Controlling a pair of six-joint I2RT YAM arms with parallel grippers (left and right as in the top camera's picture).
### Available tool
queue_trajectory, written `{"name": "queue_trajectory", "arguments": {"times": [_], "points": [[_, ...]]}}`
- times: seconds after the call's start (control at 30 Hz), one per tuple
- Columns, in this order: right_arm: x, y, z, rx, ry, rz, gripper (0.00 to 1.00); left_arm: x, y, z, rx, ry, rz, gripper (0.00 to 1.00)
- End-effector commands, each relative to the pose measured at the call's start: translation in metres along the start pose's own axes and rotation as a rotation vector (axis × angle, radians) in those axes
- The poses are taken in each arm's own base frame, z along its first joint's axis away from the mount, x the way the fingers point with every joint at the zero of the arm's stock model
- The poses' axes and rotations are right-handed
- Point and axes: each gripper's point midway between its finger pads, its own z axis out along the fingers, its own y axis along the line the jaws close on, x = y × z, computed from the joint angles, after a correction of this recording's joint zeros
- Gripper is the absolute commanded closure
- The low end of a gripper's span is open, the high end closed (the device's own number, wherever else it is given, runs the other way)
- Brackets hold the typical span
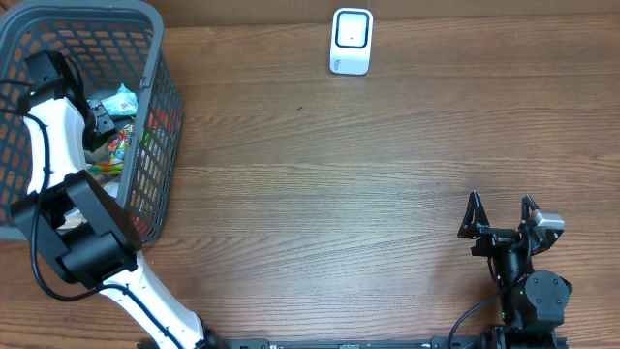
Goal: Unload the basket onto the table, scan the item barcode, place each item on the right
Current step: 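Close the left gripper on the green-capped jar and lift it, then carry the jar with the left gripper to the scanner front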
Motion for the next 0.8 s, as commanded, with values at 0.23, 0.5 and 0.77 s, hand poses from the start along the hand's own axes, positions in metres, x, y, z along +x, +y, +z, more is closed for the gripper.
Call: {"name": "queue_trajectory", "arguments": {"times": [0.23, 0.5, 0.77], "points": [[0.004, 0.000, 0.001, -0.004, 0.006, 0.004, 0.00, -0.036, 0.009, -0.116, 0.013, -0.242, -0.071, 0.69], [0.004, 0.000, 0.001, -0.004, 0.006, 0.004, 0.00, -0.044, -0.017, -0.221, 0.060, -0.463, -0.035, 0.68], [0.004, 0.000, 0.001, -0.004, 0.006, 0.004, 0.00, -0.025, -0.054, -0.354, 0.158, -0.749, 0.013, 0.65]]}}
